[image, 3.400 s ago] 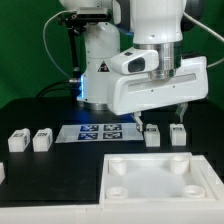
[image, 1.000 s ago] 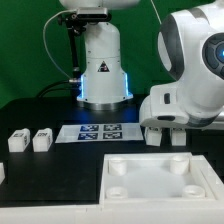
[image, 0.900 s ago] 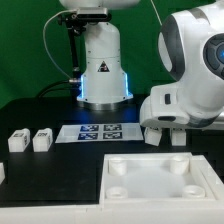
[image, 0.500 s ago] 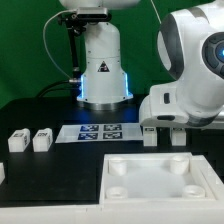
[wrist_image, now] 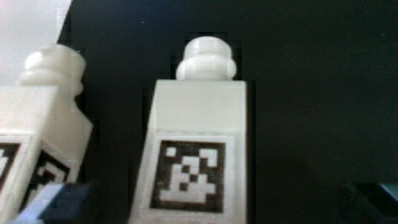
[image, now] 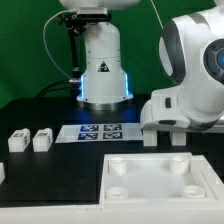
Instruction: Assemble one leg
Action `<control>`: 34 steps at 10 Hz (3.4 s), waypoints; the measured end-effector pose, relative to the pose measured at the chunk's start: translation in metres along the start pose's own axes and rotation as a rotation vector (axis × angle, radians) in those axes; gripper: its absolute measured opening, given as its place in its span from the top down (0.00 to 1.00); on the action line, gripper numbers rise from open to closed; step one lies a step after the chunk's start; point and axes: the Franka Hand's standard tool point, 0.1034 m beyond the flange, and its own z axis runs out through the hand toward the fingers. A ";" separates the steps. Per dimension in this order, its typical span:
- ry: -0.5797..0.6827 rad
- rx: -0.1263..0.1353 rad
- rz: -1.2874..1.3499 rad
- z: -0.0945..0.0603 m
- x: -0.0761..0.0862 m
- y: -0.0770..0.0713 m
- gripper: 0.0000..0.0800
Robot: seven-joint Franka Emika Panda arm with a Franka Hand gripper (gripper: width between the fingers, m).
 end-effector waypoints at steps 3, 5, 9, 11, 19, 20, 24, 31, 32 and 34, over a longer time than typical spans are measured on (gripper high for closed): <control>-0.001 0.000 0.000 0.000 0.000 0.000 0.35; -0.001 0.000 0.000 0.000 0.000 0.000 0.64; -0.001 0.000 0.000 0.000 0.000 0.000 0.64; -0.003 0.000 0.000 -0.001 -0.001 0.001 0.64; 0.357 0.039 -0.050 -0.090 -0.027 0.020 0.63; 0.457 0.048 -0.080 -0.116 -0.021 0.027 0.63; 0.843 0.087 -0.107 -0.201 -0.031 0.037 0.63; 1.225 0.104 -0.190 -0.235 -0.005 0.036 0.63; 1.221 0.105 -0.189 -0.233 -0.004 0.035 0.63; 1.220 0.104 -0.189 -0.232 -0.004 0.036 0.63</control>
Offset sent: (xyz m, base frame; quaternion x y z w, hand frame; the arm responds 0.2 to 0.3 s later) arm 0.0000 0.0000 0.0000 0.0000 0.0000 0.0000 1.0000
